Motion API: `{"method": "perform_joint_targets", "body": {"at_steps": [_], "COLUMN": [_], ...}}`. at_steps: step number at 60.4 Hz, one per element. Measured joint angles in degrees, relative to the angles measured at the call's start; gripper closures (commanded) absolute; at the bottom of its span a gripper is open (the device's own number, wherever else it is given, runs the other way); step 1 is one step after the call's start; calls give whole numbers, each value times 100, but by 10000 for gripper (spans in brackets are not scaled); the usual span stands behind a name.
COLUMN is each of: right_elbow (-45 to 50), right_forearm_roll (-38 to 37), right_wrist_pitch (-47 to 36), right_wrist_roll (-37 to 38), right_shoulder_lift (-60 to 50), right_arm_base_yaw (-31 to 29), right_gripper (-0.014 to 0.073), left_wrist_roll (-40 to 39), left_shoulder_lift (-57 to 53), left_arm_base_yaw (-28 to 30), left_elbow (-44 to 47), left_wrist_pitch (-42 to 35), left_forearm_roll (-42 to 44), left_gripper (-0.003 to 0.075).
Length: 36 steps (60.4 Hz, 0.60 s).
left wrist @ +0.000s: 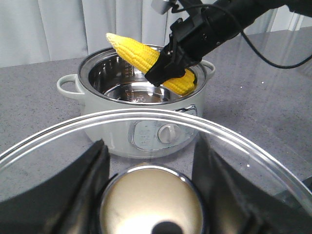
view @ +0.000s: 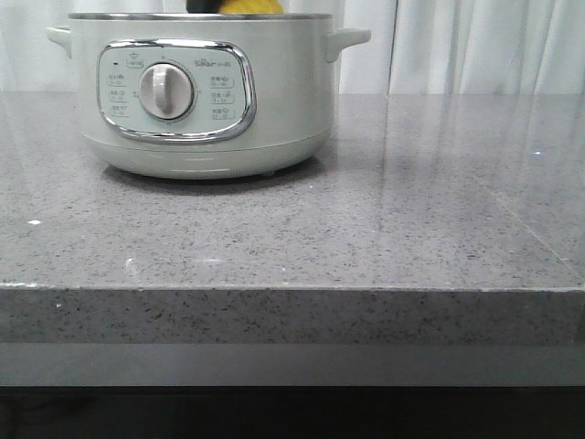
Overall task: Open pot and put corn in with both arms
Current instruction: 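Carry the corn with the right gripper over the open pot, then lower the corn into the pot and open the right gripper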
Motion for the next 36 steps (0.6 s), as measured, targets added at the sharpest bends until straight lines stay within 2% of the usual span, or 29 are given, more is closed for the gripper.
{"method": "perform_joint_targets", "body": {"at_steps": [14, 26, 36], "right_elbow": [0, 0, 0], "right_forearm_roll": [-116, -129, -129], "right_wrist_pitch": [11, 30, 30], "right_wrist_roll": [0, -2, -2], "right_shoulder_lift": [137, 164, 164], "right_arm_base_yaw": [0, 0, 0], "right_gripper": [235, 48, 32], "left_wrist_roll": [0, 0, 0], "left_shoulder_lift": [0, 0, 0], "left_arm_base_yaw": [0, 0, 0], "left_elbow": [0, 0, 0], "left_wrist_pitch": [0, 0, 0], "left_forearm_roll": [0, 0, 0], "left_gripper": [514, 514, 514]}}
